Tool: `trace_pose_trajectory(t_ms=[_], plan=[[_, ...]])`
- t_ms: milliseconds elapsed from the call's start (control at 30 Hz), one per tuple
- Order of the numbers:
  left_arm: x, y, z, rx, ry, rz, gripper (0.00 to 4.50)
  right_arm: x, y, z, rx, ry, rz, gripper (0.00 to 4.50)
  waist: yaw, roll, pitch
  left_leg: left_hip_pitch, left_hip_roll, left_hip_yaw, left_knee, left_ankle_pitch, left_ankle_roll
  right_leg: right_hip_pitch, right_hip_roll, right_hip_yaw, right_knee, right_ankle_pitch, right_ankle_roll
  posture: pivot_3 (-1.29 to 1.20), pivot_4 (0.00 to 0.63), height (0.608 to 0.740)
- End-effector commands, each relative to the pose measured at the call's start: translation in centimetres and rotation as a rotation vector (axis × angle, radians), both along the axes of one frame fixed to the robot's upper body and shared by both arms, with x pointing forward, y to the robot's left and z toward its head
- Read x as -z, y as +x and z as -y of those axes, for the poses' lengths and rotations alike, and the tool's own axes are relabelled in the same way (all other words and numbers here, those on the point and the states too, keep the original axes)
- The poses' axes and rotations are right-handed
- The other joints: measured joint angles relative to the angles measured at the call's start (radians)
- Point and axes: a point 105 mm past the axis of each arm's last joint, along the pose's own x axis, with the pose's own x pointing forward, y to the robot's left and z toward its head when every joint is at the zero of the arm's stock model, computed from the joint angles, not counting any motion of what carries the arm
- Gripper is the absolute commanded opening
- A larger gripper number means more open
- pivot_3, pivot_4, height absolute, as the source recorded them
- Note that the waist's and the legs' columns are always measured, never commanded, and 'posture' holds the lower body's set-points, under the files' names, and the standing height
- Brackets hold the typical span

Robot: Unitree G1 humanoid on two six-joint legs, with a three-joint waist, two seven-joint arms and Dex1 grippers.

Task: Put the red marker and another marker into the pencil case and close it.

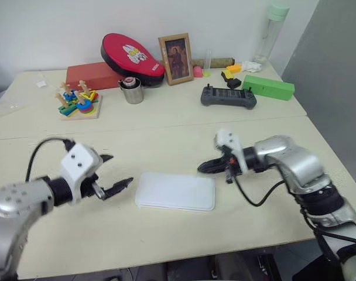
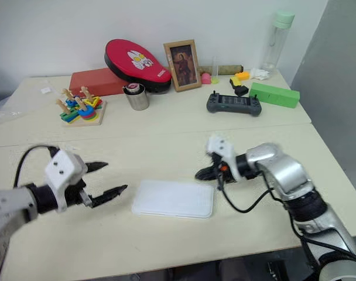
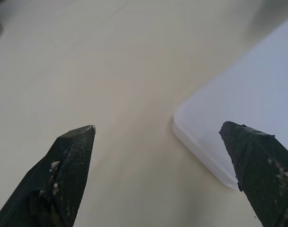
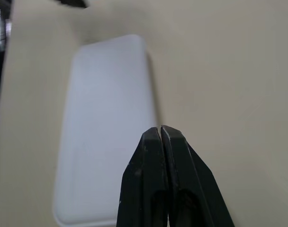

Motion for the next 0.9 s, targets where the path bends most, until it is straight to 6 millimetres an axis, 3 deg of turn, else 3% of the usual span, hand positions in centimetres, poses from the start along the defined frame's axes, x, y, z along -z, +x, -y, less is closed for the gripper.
trace_pose_trajectory(t_ms=[33,133,267,567,700,900], plan=[[-1.2,0.2,-0.3,-0.105,-0.023,0.107,4.50,-0.7,0.2,0.7,0.139,0.071,0.028,0.04,0.004,-0.001,0.000,0.000,0.000,-0.001,0.000,0.000,0.000,0.000,0.000,-0.001,0.001,0.000,0.000,0.00,0.150,0.740],[-0.8,0.9,-1.3,-0.225,-0.091,0.137,4.50,-0.4,1.7,2.4,0.321,0.119,0.058,0.04,0.010,0.000,0.000,0.001,0.000,-0.002,0.000,0.000,0.000,0.000,0.001,-0.001,0.002,-0.001,0.001,0.00,0.150,0.740],[0.4,1.3,-2.9,-0.348,-0.079,0.157,4.50,-0.2,2.2,3.8,0.451,0.158,0.085,0.04,0.011,-0.001,0.000,0.001,-0.001,0.000,0.004,0.000,0.000,0.002,0.000,0.001,0.001,0.001,0.004,0.00,0.150,0.740],[2.2,0.1,-4.8,-0.512,-0.127,0.160,4.50,2.9,0.8,6.6,0.729,0.211,0.051,0.04,0.012,-0.001,-0.001,0.001,0.000,0.000,0.001,0.000,0.000,0.001,0.001,0.001,0.000,0.001,0.003,0.00,0.150,0.740],[1.6,0.6,-5.9,-0.661,-0.289,0.199,4.50,4.2,0.3,8.5,0.945,0.156,0.154,0.04,0.013,-0.001,-0.001,0.000,0.000,0.000,0.001,0.000,0.000,0.001,0.000,0.000,0.000,0.000,0.004,0.00,0.150,0.740],[1.7,1.1,-5.1,-0.645,-0.285,0.195,4.50,5.1,-0.8,8.8,1.007,0.118,0.233,0.04,0.012,-0.002,-0.002,0.002,-0.001,0.000,0.003,0.000,0.000,0.002,0.000,0.002,0.000,-0.002,-0.001,0.00,0.150,0.740]])
